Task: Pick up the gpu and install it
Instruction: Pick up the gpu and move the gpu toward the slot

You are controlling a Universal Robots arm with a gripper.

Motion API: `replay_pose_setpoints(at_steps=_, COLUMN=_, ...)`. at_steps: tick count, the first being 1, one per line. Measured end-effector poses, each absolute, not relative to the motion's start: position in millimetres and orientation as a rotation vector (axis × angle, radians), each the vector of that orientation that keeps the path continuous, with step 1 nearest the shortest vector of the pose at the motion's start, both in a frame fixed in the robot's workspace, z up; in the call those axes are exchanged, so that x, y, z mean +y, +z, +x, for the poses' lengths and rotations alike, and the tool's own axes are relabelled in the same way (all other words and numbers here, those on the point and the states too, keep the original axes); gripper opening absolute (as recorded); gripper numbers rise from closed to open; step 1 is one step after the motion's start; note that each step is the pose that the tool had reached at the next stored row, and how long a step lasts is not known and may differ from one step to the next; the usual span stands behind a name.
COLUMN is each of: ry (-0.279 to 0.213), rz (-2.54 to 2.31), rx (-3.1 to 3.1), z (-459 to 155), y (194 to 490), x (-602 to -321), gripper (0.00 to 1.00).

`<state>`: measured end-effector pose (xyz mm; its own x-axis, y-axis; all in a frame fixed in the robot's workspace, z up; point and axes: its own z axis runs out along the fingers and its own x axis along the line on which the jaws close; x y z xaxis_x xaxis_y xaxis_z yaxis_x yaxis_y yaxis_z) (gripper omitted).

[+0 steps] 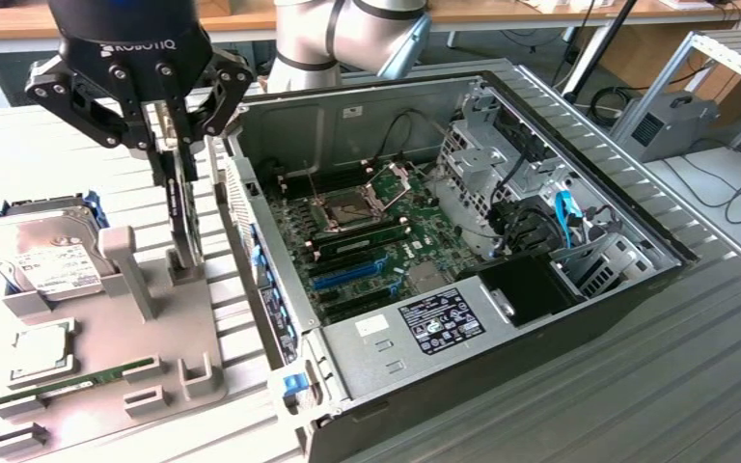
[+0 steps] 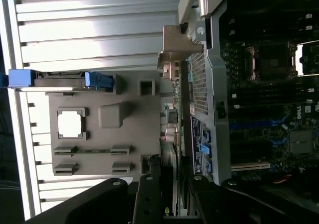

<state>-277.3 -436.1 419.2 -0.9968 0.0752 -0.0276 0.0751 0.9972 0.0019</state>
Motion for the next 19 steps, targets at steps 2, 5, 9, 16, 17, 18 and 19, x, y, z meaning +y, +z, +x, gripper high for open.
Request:
replay_pose_setpoints(at_steps=2, ry=0.001, rz=0.117, rx=3.112, z=-275.6, y=419.2, x=-436.1, gripper=0.26)
replay_pose_setpoints(at_steps=5, ry=0.001, rz=0.117, rx=3.112, z=-272.6, y=419.2, x=-436.1, gripper=0.26)
replay_pose_setpoints(at_steps=9, ry=0.001, rz=0.117, rx=3.112, z=-268.4, y=419.2, x=-436.1, gripper=0.26)
replay_pose_setpoints(at_steps=16, ry=0.001, rz=0.117, rx=3.112, z=-262.1, y=419.2, x=-436.1, gripper=0.26)
replay_pose_setpoints(at_steps=17, ry=0.001, rz=0.117, rx=3.112, z=-261.0, y=419.2, x=-436.2, gripper=0.26)
replay_pose_setpoints(at_steps=18, ry=0.001, rz=0.117, rx=3.112, z=-260.1, y=419.2, x=-436.2, gripper=0.26)
replay_pose_setpoints(at_steps=19, ry=0.001, rz=0.117, rx=3.112, z=-258.1, y=419.2, x=-436.1, gripper=0.26)
